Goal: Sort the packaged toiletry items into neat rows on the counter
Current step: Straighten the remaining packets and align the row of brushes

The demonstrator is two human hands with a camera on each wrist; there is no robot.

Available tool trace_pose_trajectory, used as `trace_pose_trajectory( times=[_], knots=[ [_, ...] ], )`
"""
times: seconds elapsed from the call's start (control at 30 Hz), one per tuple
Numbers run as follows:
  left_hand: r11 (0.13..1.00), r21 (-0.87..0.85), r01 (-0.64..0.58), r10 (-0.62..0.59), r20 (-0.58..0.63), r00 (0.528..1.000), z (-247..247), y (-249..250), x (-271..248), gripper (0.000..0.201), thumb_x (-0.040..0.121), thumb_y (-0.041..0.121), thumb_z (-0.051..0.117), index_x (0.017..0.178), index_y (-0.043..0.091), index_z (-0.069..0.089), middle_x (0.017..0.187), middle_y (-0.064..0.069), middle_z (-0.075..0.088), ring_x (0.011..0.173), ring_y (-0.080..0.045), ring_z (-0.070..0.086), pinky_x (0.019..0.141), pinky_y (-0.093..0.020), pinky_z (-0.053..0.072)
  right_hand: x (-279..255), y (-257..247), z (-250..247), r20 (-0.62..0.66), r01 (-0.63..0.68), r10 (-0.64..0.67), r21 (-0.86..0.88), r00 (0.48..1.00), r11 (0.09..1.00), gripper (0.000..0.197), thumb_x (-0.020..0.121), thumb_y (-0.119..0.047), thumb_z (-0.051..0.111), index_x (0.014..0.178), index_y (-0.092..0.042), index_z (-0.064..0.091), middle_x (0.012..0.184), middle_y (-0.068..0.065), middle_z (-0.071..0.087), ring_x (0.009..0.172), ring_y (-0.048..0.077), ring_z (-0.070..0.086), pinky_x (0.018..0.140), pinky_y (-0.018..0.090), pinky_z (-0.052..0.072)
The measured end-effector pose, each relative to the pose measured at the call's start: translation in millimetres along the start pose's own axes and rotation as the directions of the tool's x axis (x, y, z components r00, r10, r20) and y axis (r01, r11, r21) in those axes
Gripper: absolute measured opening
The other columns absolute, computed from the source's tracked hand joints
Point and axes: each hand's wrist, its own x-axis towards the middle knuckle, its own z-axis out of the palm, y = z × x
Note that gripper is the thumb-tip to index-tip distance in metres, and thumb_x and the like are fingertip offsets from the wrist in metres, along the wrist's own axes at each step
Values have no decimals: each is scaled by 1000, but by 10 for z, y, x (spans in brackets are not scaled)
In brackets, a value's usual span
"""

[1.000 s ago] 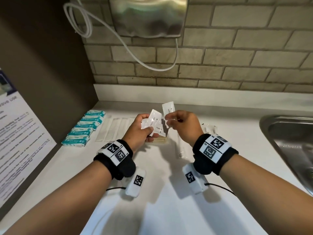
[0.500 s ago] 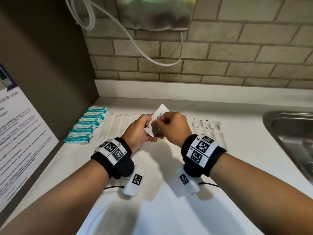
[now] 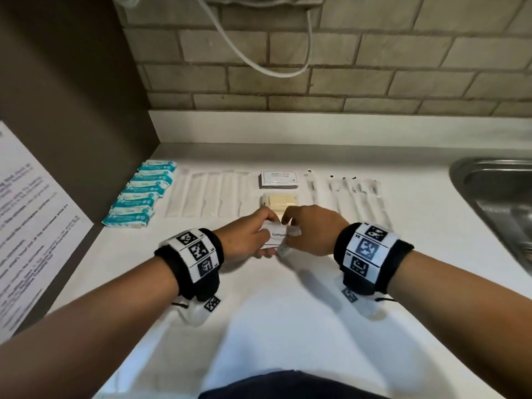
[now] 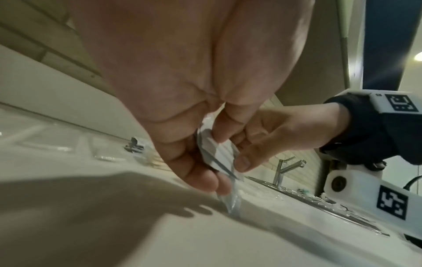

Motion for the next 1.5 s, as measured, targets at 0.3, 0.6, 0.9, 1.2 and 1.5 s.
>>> trace_pose_trajectory(
  times=[0.3, 0.6, 0.9, 1.2, 1.5],
  knots=[
    [831, 550, -79, 74, 30, 997, -16, -44, -11, 12, 99, 18, 40, 105, 25, 33, 96, -11, 60, 82, -28, 56, 75, -40, 45, -24, -71, -11, 38, 127, -121, -259, 992, 957, 30, 87, -40, 55, 109, -19, 56, 103, 2, 58, 83, 25, 56, 65, 30, 36],
    [661, 750, -12, 0, 16, 1000, 28, -76, -20, 8, 98, 30, 41, 97, 23, 37, 101, 1, 47, 86, -21, 50, 81, -38, 44, -50, -125, 223, 64, 130, -119, -227, 991, 965, 35, 90, -32, 50, 120, -14, 43, 110, 6, 53, 93, 30, 62, 67, 34, 40],
    [690, 722, 56, -69, -12, 998, 157, 50, 50, 29, 93, 24, 49, 117, 10, 45, 105, -1, 35, 88, -28, 54, 82, -38, 45, 83, -91, 259, 156, 45, -39, -39, 987, 998, 27, 87, -28, 48, 108, -11, 50, 98, 5, 42, 96, 27, 58, 86, 44, 51],
    [802, 593, 72, -67, -30, 997, 18, -54, -30, 36, 93, 12, 45, 126, 18, 59, 106, -4, 41, 96, -25, 56, 90, -30, 45, 44, 64, 176, 119, 96, -104, 77, 987, 992, 17, 93, -19, 51, 104, -11, 62, 94, 3, 48, 85, 18, 49, 76, 26, 41],
    [923, 379, 75, 12, -224, 974, -63, -96, -108, 14, 86, 11, 66, 88, 24, 60, 76, 5, 70, 74, -10, 68, 74, -24, 54, 20, 141, 117, 18, 133, -137, 134, 990, 982, 19, 85, -15, 65, 104, -15, 63, 103, 3, 67, 84, 15, 55, 78, 24, 46]
  ],
)
